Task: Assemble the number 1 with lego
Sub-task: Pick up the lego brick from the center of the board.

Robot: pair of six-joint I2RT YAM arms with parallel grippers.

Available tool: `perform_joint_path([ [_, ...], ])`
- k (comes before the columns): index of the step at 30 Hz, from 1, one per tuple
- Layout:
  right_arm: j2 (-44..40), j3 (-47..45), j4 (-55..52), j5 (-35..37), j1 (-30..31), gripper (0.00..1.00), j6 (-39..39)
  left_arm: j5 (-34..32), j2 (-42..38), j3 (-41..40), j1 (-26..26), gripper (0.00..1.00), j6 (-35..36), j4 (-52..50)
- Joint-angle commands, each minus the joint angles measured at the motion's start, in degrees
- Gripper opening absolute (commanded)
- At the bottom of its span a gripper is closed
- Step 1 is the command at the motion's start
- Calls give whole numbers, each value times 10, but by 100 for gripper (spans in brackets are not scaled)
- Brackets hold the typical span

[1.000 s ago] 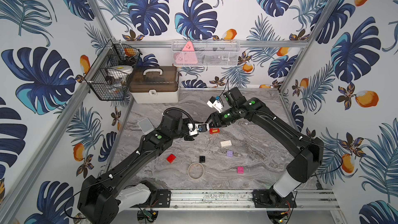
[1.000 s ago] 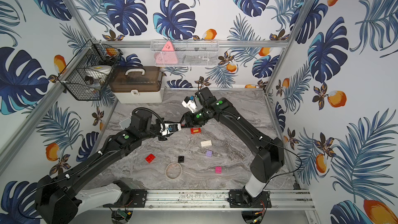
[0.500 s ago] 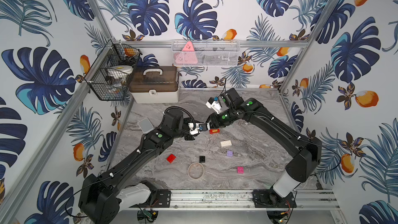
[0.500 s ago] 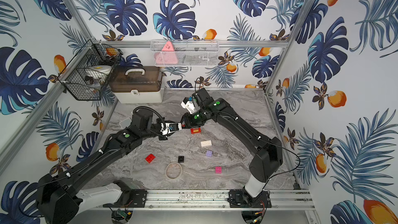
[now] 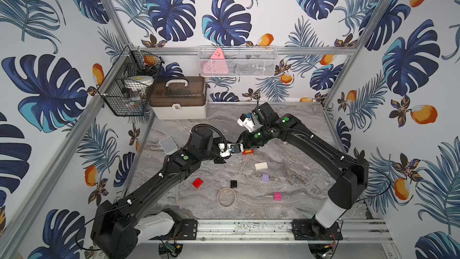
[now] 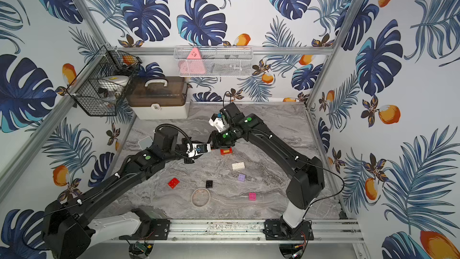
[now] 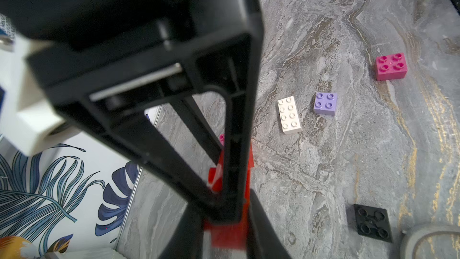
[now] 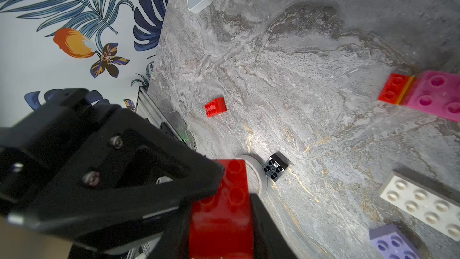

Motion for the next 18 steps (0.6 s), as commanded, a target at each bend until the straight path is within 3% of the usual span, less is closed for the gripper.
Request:
perform_joint_path([
  [1,-2,0,30,9,0,29,12,3,4,0,-2,24,-6,21],
  [5,-2,1,26,17,0,24,3,-31,1,-15,-2,55,-43,62],
  [7,-3,1,22,25,0,24,-8,-52,-2,-20,-1,61,-72,76],
  [9,-4,-4,23,37,0,24,-22,-64,-6,-22,-1,65,-111,75],
  [13,-14,-40,53,72,0,26,-56,-70,-23,-20,14,67,-262,47],
  [18,-40,-128,143,114,4,25,-101,-6,-52,-22,100,67,-458,16],
])
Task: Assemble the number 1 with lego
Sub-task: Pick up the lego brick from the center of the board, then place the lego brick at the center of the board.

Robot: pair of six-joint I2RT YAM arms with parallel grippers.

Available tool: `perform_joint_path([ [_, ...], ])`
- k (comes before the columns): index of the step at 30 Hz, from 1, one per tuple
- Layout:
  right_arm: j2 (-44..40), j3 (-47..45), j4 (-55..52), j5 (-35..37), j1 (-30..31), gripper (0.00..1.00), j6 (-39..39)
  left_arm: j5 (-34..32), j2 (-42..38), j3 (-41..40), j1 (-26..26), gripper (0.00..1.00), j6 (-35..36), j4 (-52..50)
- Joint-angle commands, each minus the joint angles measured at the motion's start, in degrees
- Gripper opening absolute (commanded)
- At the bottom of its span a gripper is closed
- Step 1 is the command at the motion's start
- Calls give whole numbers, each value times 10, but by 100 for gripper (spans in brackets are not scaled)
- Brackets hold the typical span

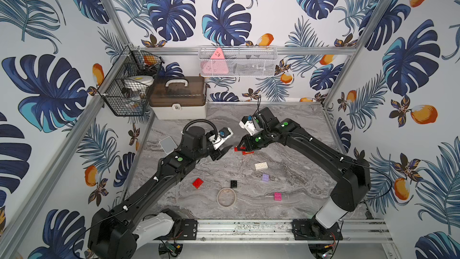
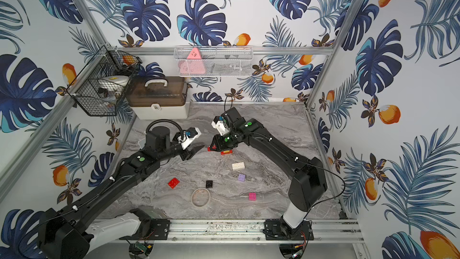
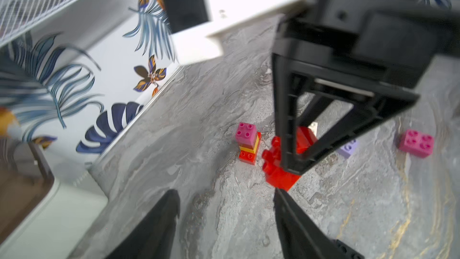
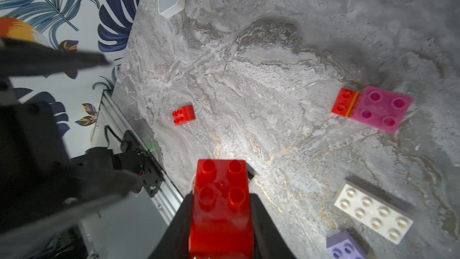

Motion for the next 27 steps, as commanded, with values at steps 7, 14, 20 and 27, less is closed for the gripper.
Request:
perform_joint_path([
  [7,-27,-179,262,146,100,21,-91,-26,69,84,112,63,-319,-106],
  [14,49,-256,400,257,142,19,-94,-4,175,111,179,57,-402,-72],
  [20,115,-261,490,299,143,18,-110,11,198,99,214,54,-427,-58],
  [27,185,-257,571,298,142,22,-137,4,188,89,215,54,-416,-57],
])
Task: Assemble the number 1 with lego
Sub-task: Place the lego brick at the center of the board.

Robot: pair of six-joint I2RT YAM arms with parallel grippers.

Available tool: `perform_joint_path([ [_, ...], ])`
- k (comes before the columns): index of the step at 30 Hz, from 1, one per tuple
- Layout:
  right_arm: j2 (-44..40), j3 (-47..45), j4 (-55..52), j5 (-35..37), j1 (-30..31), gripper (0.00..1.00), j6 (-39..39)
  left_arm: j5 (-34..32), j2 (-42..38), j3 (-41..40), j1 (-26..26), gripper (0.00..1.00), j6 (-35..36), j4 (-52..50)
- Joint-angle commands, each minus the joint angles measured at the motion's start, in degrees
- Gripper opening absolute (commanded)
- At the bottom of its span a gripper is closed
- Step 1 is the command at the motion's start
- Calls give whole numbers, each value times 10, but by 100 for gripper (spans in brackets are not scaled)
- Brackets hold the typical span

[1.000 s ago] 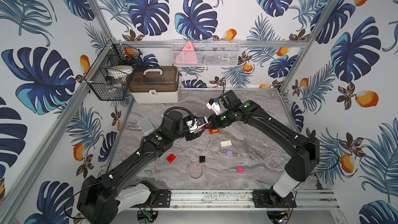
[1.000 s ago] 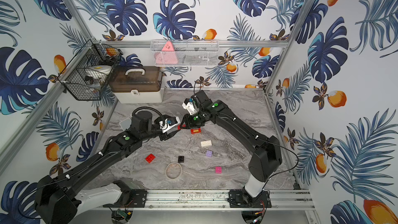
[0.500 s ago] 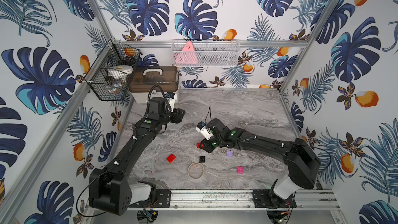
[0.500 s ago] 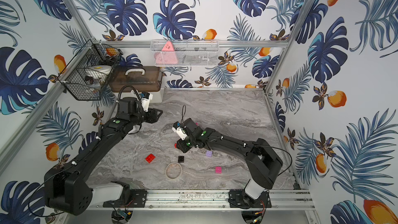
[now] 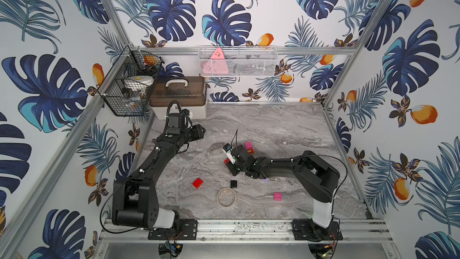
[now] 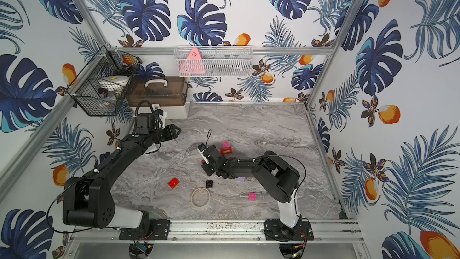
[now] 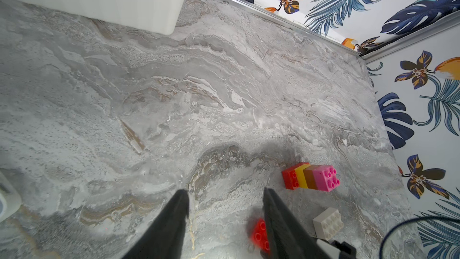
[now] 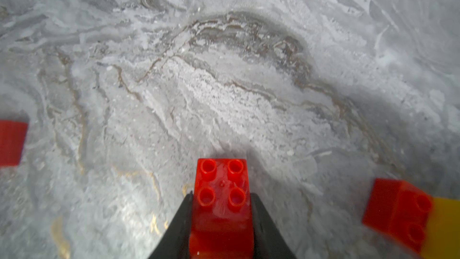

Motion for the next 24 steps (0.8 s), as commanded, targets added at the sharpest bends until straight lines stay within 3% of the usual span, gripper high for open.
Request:
perform_joint_path([
  [1,25,-1,29,-2,0,23,-9,4,-1,-2,0,54,-2,10],
  [12,7,-12,-28,-23,-1,64,28,-2,7,8,1,54,4,5],
  [24,12,166,-301,-46,-1,64,67,-7,-2,5,1,54,11,3],
])
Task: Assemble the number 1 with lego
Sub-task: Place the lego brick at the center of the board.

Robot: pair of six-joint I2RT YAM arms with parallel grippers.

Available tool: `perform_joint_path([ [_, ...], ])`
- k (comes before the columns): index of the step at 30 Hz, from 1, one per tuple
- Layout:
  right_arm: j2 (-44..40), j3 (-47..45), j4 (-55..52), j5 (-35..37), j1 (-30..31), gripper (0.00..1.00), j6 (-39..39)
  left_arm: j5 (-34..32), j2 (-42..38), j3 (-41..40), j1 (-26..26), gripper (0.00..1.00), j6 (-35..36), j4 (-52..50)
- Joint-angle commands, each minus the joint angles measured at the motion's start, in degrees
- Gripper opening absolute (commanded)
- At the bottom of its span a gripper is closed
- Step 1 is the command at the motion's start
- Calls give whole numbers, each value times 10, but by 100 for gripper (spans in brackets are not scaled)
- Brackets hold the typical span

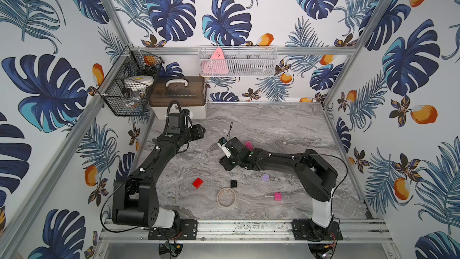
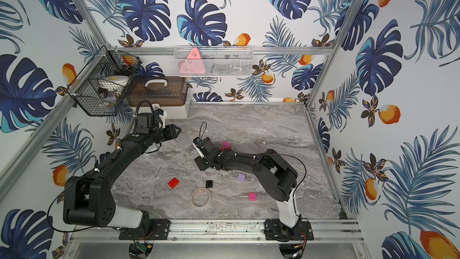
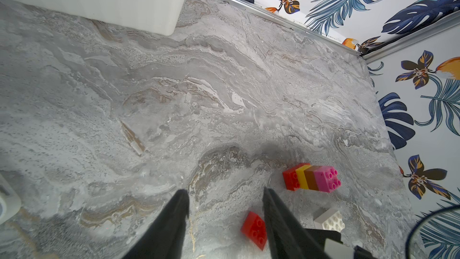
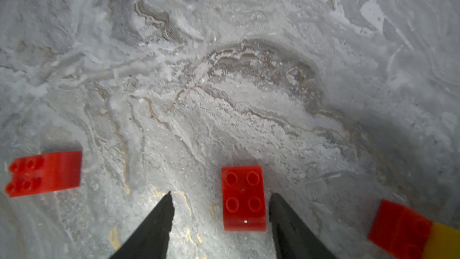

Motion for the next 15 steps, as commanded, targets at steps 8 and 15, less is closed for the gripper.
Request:
perform_joint_path([
  [8,55,116,-230,21,-1,62,11,5,-7,2,1,54,15,6],
  [15,80,149,-247,27,-3,57,-7,29,-7,-1,0,54,23,12],
])
